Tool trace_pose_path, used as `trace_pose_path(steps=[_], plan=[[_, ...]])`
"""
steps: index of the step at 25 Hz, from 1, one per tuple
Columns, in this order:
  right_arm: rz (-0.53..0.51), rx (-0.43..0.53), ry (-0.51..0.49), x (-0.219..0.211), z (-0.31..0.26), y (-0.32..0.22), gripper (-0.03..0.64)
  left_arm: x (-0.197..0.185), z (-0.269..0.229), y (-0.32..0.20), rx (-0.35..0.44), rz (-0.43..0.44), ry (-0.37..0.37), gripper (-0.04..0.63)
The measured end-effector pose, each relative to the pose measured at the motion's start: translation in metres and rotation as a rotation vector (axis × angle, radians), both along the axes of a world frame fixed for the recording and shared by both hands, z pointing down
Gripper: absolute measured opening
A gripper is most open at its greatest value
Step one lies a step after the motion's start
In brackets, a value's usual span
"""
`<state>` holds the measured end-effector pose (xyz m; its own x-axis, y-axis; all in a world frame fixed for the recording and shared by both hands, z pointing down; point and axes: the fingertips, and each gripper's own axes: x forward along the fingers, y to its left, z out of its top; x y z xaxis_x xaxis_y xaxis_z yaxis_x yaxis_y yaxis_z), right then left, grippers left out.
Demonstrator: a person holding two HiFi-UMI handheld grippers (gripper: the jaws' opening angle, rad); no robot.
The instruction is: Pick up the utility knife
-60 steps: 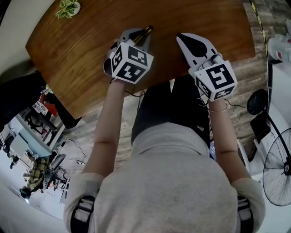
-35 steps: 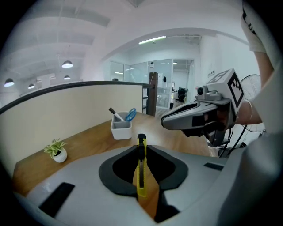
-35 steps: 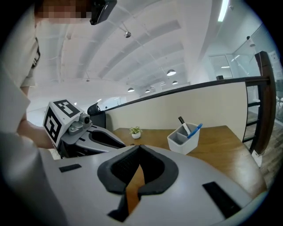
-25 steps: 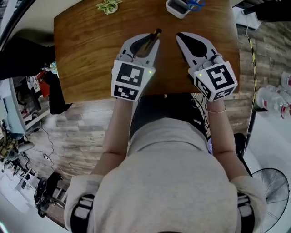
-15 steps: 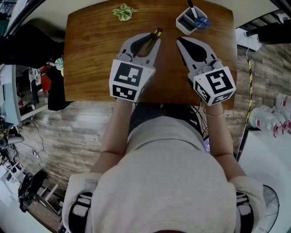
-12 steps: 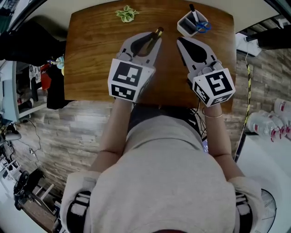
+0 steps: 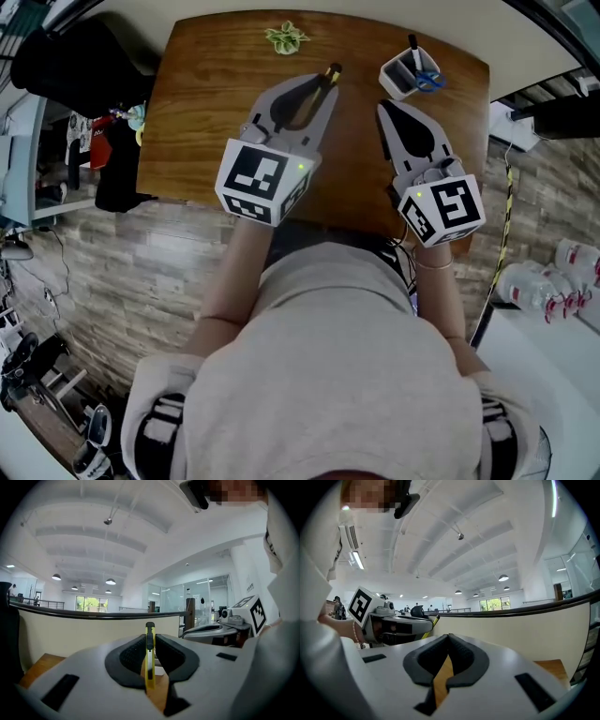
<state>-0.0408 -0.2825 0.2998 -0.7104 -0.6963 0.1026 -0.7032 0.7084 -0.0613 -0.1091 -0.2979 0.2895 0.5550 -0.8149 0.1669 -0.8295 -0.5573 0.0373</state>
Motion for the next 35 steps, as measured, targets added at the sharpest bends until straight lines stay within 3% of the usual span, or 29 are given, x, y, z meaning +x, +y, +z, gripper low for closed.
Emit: trace_pose_path(steps=[11, 20, 35], plan=[[0.034, 0.027, -0.001, -0.003, -0.003, 0.032, 0.011, -0.004, 0.008, 0.040, 0.031, 0.010, 0.118, 0.076], [0.023, -0.016, 0.031, -0.011, 0.015, 0.051, 0.011, 0.004, 0.029, 0.058, -0.023, 0.067, 0.088, 0.077], [0.069, -0.053, 0.023, -0.012, 0.025, 0.052, 0.011, 0.013, 0.045, 0.063, -0.070, 0.115, 0.106, 0.075]])
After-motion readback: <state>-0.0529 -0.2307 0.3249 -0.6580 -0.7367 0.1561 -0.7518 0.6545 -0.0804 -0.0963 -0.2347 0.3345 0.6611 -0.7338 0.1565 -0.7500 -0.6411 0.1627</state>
